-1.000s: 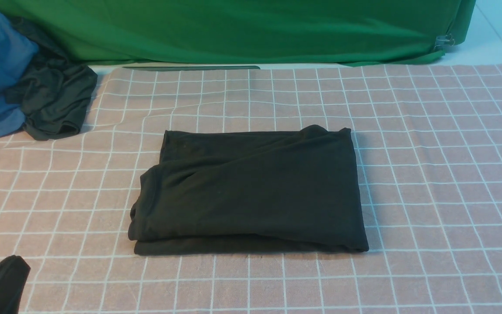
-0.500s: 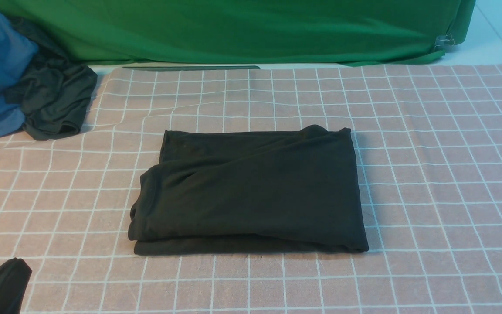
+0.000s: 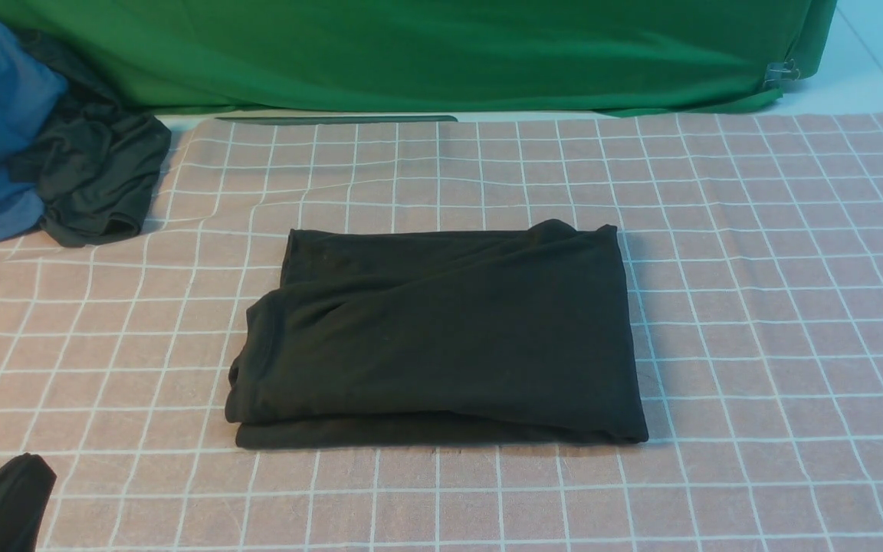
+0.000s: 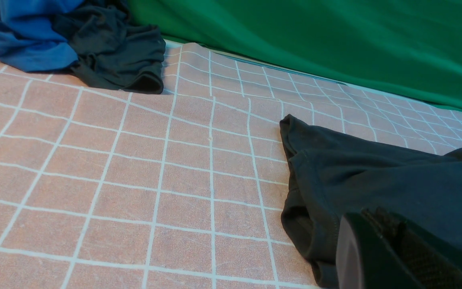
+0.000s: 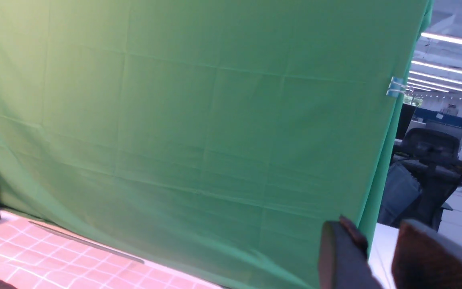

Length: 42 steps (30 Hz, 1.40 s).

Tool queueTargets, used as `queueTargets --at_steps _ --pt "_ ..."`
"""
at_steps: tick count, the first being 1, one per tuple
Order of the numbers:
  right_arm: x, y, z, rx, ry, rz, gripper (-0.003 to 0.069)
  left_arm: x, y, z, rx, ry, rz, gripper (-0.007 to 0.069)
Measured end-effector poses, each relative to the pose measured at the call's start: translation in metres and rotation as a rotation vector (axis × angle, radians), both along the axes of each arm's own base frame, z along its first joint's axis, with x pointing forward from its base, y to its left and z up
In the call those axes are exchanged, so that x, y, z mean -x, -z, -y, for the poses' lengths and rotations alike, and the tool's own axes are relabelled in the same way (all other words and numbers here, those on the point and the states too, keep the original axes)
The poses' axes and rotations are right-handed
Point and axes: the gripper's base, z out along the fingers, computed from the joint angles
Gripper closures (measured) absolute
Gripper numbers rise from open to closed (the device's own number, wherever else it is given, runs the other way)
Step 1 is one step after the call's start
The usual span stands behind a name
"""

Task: Fold a long-sleeved shirt over a pink coffee tablecloth.

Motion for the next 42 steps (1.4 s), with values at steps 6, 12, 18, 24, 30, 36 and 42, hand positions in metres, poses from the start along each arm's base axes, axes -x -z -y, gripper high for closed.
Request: queueTargets --at_steps 6,12,18,24,30,36,42 --pt "-0.005 0.012 0.003 -0.087 0.066 -0.071 0.0421 0.0 0.0 0.0 0.0 0.0 0.0 0.0611" --pt "-0.027 0.078 0.006 -0.063 0.195 -0.27 0.0421 0.0 0.0 0.0 0.0 0.0 0.0 0.061" --pt "-0.033 0.164 0.007 -0.033 0.221 -0.49 0.0421 0.0 0.0 0.0 0.0 0.0 0.0 0.061" --pt "-0.019 0.193 0.008 -0.056 0.22 -0.428 0.0421 0.0 0.0 0.0 0.0 0.0 0.002 0.061" --pt "-0.017 0.193 0.008 -0.063 0.224 -0.413 0.0421 0.0 0.0 0.0 0.0 -0.001 0.005 0.061" --pt "-0.017 0.193 0.008 -0.066 0.224 -0.413 0.0421 0.0 0.0 0.0 0.0 -0.001 0.006 0.061" --pt "-0.017 0.193 0.008 -0.066 0.224 -0.413 0.0421 0.0 0.0 0.0 0.0 -0.001 0.006 0.061"
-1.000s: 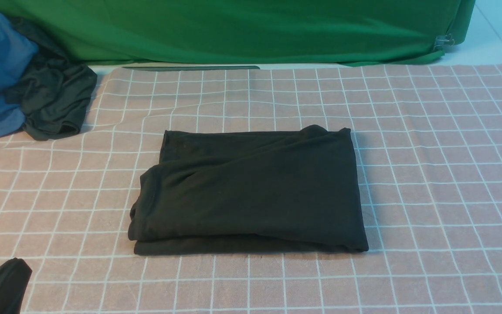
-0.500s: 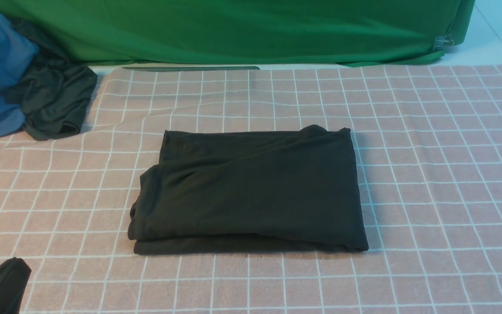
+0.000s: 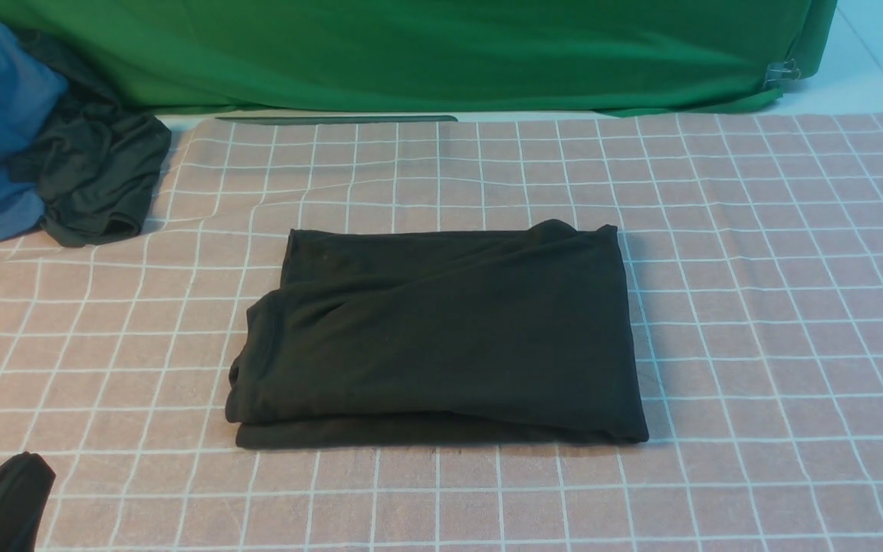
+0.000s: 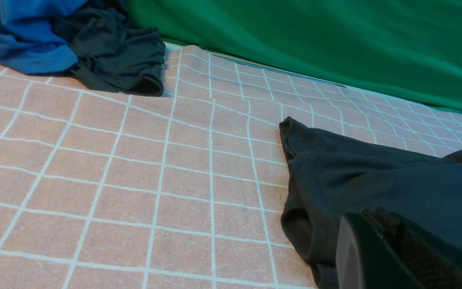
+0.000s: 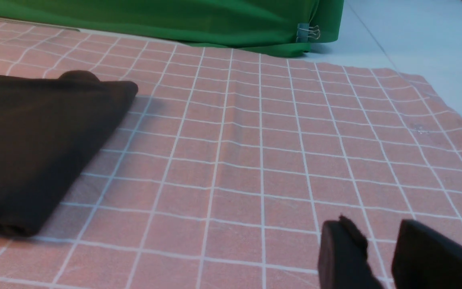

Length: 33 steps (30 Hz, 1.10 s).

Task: Fold a long-sleeved shirt over a pink coffee tablecloth.

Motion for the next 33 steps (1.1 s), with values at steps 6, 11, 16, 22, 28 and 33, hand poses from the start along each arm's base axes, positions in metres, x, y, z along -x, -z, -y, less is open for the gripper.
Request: queueTargets --at_steps 6,11,16,22,28,33 --pt "0.0 0.0 0.0 0.0 0.0 0.0 0.0421 0.0 0.0 0.0 0.0 0.0 0.0 0.061" --pt "0.0 0.0 0.0 -0.001 0.0 0.0 0.0421 0.0 0.0001 0.0 -0.003 0.001 -0.001 0.061" --pt "0.0 0.0 0.0 -0.001 0.0 0.0 0.0421 0.0 0.0001 0.0 -0.008 0.001 -0.001 0.061" --pt "0.0 0.0 0.0 -0.001 0.0 0.0 0.0421 0.0 0.0001 0.0 -0.01 0.002 0.0 0.061" --pt "0.0 0.0 0.0 -0.001 0.0 0.0 0.0421 0.0 0.0001 0.0 -0.011 0.002 0.0 0.061" --pt "0.0 0.0 0.0 -0.001 0.0 0.0 0.042 0.0 0.0001 0.0 -0.014 0.002 0.0 0.061"
